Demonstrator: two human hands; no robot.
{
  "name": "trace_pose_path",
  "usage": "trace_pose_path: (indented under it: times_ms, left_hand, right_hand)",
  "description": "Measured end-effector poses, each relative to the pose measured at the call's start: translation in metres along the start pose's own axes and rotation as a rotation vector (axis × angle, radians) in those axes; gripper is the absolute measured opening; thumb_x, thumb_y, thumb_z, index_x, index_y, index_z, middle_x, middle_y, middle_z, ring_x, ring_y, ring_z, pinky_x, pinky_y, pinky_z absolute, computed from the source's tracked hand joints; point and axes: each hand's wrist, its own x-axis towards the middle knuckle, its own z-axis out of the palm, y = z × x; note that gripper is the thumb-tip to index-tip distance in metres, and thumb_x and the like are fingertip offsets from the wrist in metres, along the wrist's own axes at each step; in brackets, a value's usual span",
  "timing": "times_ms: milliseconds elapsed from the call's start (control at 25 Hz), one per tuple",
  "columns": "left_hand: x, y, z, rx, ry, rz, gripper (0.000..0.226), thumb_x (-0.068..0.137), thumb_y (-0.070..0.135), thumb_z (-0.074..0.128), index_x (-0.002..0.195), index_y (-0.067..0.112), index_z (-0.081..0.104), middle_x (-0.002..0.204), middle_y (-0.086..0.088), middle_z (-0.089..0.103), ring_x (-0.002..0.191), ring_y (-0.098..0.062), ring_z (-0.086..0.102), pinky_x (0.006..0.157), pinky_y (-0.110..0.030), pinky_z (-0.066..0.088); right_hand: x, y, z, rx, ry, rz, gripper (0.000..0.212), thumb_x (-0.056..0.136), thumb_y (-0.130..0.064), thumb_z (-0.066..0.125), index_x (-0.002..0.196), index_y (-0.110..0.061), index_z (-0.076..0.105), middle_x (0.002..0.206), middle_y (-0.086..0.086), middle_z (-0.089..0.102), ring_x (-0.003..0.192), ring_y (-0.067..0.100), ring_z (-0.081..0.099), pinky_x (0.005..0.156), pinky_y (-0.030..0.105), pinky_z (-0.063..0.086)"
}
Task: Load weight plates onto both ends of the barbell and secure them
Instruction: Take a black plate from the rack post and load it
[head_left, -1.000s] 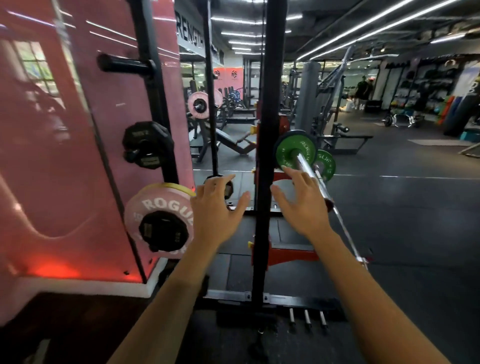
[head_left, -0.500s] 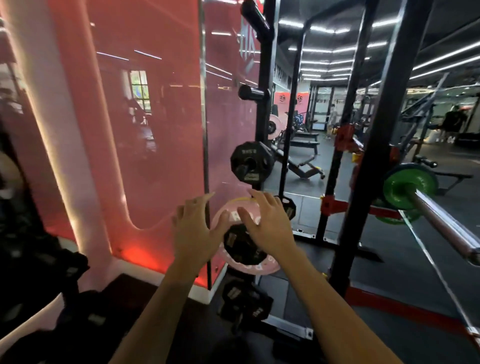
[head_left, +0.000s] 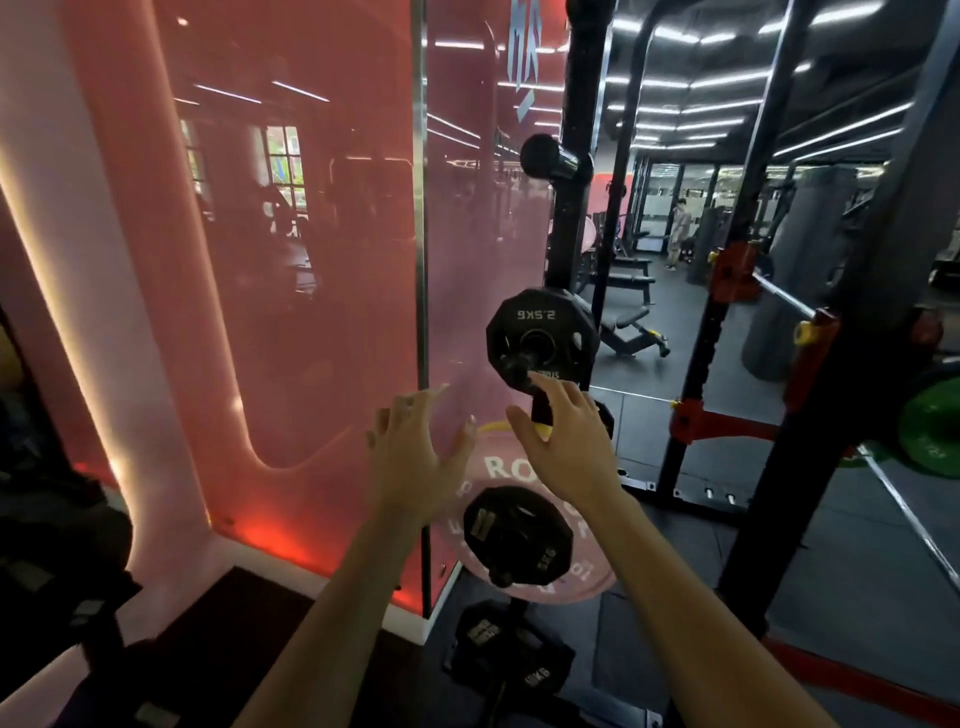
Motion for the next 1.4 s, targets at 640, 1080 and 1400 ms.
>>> trace_pose_path:
  times_ms: [640,1080,1400]
  left_hand:
    - [0.182,-0.082,0.175,-0.084,-0.148,0.028,0.05,0.092,0.043,0.055,0.138,0.024,0.05,0.13,-0.003,0.058,0.121,-0.031,0.048,0.097,-0.046,0.033]
    - [0.218,-0.09,0.225,-0.089,-0.15,0.095,0.044,0.092,0.045,0.054,0.13,0.024,0.056,0.111,-0.004,0.066,0.101,-0.031,0.06,0.087,-0.046,0.037]
    - [0.196,-0.092,0.186,-0.358,-0.222,0.036,0.044,0.087,0.036,0.065,0.128,0.031,0.053,0.102,0.006,0.068,0.106,-0.026,0.059,0.101,-0.057,0.035]
  right_hand:
    - [0.145,0.127,0.071,-0.279,0.25,0.334,0.05,0.095,-0.032,0.058,0.14,-0.019,0.043,0.125,0.016,0.052,0.115,0.033,0.049,0.081,0.039,0.046]
    - [0.158,0.126,0.083,-0.503,0.288,0.406,0.038,0.095,-0.03,0.056,0.131,-0.016,0.051,0.107,0.014,0.063,0.1,0.034,0.058,0.073,0.043,0.048]
    - [0.122,0.106,0.073,-0.443,0.274,0.379,0.04,0.09,-0.024,0.063,0.126,-0.017,0.047,0.096,0.012,0.068,0.084,0.036,0.063,0.061,0.034,0.042]
